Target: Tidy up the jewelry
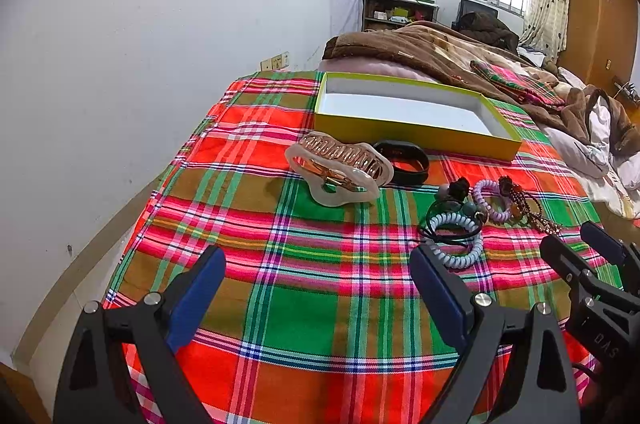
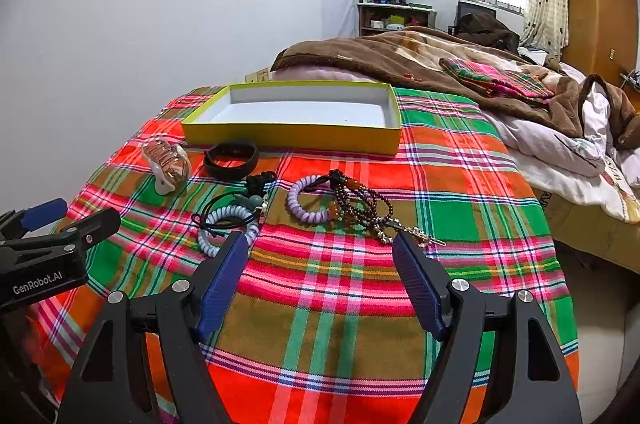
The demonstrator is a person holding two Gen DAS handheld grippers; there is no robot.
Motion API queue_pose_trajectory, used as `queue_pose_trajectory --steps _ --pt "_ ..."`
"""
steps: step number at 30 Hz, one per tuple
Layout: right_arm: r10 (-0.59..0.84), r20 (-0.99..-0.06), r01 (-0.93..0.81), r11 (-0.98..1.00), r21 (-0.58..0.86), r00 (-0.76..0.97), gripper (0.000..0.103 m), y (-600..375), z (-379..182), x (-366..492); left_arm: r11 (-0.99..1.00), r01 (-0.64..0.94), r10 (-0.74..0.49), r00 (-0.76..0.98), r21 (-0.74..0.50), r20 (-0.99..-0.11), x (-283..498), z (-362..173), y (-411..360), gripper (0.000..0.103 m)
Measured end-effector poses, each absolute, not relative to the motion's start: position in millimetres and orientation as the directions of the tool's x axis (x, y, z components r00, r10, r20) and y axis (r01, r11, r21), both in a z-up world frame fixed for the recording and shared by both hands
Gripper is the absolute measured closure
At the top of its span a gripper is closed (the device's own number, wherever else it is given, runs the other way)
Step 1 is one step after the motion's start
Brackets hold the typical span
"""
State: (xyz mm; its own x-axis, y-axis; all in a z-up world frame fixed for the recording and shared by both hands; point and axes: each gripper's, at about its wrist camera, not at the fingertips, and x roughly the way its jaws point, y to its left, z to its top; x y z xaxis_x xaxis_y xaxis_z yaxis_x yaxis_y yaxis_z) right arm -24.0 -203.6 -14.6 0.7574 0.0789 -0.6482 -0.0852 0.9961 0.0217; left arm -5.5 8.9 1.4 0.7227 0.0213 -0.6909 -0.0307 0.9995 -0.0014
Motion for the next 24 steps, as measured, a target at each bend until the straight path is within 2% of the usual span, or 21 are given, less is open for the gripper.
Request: queue_pose_trajectory --steps 24 --pt "0.082 -0.653 -0.082 0.996 0.03 0.753 0.028 -208 -17 -14 1.0 -0.03 0.018 0.702 -0.005 -0.712 7 -2 14 0.008"
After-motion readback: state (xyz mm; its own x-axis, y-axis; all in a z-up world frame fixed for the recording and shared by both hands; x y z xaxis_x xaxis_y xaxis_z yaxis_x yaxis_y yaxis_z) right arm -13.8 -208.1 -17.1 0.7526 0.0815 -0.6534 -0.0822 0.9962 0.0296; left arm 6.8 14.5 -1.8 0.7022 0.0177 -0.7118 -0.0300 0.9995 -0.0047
